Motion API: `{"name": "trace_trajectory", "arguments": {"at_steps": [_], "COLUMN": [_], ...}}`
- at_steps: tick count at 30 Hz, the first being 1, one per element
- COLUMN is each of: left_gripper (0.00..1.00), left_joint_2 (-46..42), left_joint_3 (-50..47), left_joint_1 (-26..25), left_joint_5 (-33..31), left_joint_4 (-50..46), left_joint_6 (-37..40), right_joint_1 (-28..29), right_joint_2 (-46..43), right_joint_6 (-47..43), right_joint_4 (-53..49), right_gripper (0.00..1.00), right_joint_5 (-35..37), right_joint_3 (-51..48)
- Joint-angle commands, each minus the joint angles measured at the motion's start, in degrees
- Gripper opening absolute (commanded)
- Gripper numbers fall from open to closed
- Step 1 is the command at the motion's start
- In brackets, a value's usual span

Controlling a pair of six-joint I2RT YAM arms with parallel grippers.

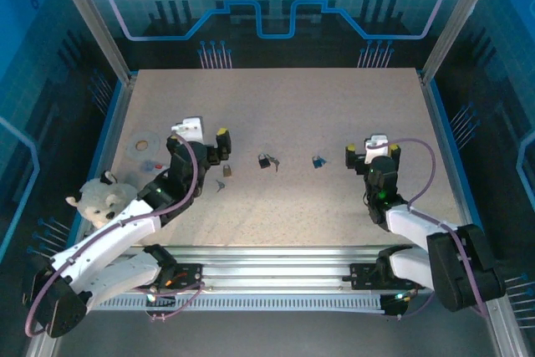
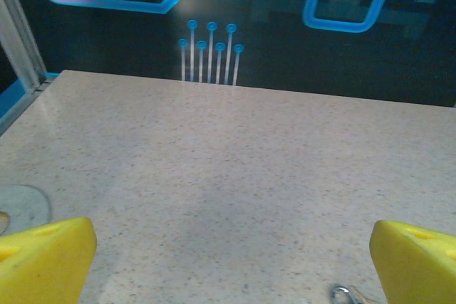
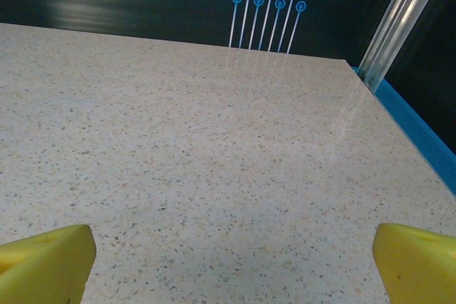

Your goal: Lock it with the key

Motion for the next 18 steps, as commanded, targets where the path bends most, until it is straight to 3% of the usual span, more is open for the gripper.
{"name": "trace_trajectory", "arguments": {"at_steps": [1,10,15,18], "left_gripper": [0.99,0.99,0.99,0.99], "left_joint_2": [0.81,5.31,7.38,8.09], "left_joint_3": [-1.94,-2.96,-5.05,-6.03], "left_joint_1": [3.53,10.65,15.58,18.60], "left_joint_5": [2.95,8.07,10.96,13.24], "left_joint_4": [1.63,3.21,6.57,7.75], "left_joint_6": [0.38,-1.20,-0.43,-1.46], "right_joint_1": [-1.11,-1.98,-1.95,-1.74], "right_joint_2": [2.36,9.06,17.96,20.42], "right_joint_6": [0.99,-1.23,-3.30,-3.81], "right_joint_4": [6.35,12.33,24.59,24.92], "right_gripper": [1.00,1.00,1.00,1.00], "right_joint_5": [0.33,-3.75,-5.55,-7.69], "right_joint_3": [-0.36,0.41,-0.80,-0.34]}}
